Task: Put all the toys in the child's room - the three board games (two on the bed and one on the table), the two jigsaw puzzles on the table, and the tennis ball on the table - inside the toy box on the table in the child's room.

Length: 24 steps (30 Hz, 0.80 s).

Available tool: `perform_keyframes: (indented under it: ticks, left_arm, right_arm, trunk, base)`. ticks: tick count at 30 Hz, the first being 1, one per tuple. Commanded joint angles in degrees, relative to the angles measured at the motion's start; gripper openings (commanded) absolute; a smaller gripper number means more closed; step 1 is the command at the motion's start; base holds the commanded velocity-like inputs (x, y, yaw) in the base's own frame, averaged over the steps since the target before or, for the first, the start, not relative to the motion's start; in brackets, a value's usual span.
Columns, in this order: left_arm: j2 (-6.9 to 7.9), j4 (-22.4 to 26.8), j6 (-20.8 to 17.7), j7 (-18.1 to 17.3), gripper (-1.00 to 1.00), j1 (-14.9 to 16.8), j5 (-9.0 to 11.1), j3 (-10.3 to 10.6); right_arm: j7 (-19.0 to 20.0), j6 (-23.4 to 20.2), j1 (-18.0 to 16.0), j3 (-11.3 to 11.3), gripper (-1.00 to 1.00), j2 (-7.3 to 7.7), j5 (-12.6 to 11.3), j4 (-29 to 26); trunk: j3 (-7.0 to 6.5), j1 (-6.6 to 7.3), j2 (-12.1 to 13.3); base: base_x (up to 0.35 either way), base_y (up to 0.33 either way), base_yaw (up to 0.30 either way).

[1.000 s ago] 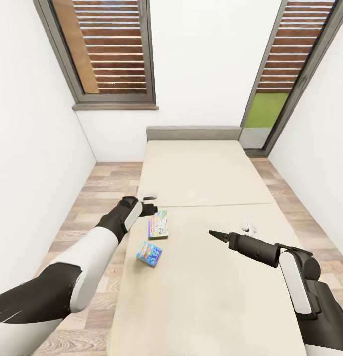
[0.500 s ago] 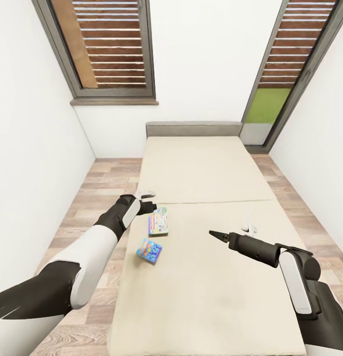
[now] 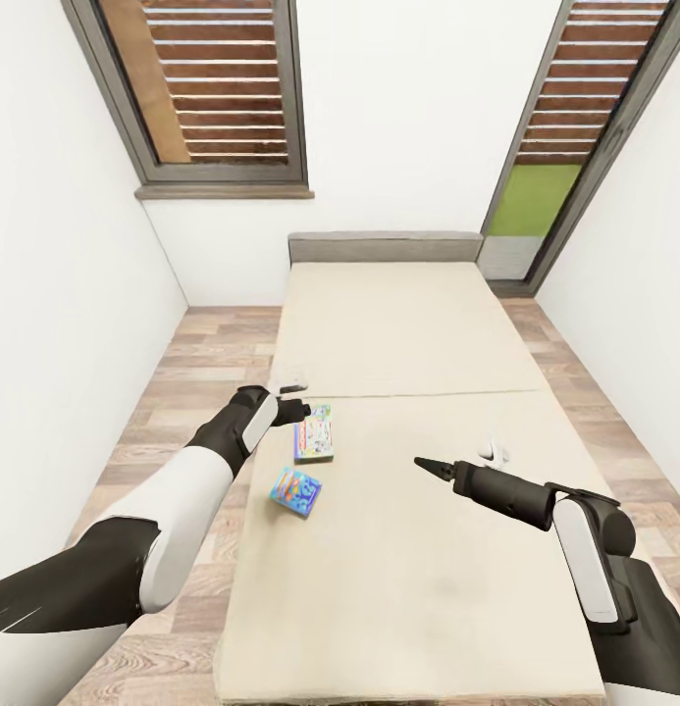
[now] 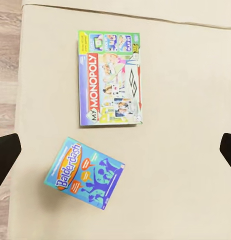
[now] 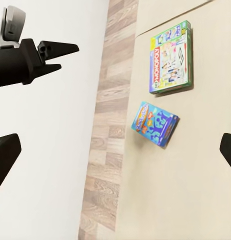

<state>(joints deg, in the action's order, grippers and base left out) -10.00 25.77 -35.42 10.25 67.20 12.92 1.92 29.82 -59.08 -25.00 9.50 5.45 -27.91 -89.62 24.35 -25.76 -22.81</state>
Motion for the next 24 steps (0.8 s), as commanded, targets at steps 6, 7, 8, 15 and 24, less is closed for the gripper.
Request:
perform_keyframes:
  ticks: [6,7,8,15,24]
  left_arm:
    - [0.00,0.1,-0.1,0.5,1.00,0.0,0.5,0.2]
    - [0.00,0.1,-0.1,0.5,1.00,0.0,0.5,0.2]
    - [0.00,0.1,-0.1,0.5,1.00,0.0,0.5,0.2]
    - [0.00,0.1,-0.1,0.5,1.00,0.0,0.5,0.3]
    - [0.00,0.1,-0.1,0.5,1.00,0.0,0.4,0.4]
  right_arm:
    - [0.5,-0.2,0.0,0.1,1.00,0.00,0.4,0.0]
    - [0.5,-0.2,0.0,0.1,1.00,0.00,0.4,0.0]
    - [0.5,-0.2,0.0,0.1,1.00,0.00,0.4,0.0]
    - [0.5,-0.2,0.0,0.1,1.00,0.00,0.4,0.0]
    - [0.5,-0.3,0.0,0.1,1.00,0.00,0.4,0.0]
  trunk:
    - [0.66,-0.03,-0.1]
    - [0.75,-0.03,-0.1]
    - [0.85,-0.03,-0.1]
    - [1.51,-0.03,-0.1]
    - [2.36,-0.03,-0.1]
  base:
    - [0.000,0.000,0.000]
    - [0.000,0.000,0.000]
    - [0.000,0.000,0.000]
    - [0.000,0.000,0.000]
    - [0.000,0.000,0.000]
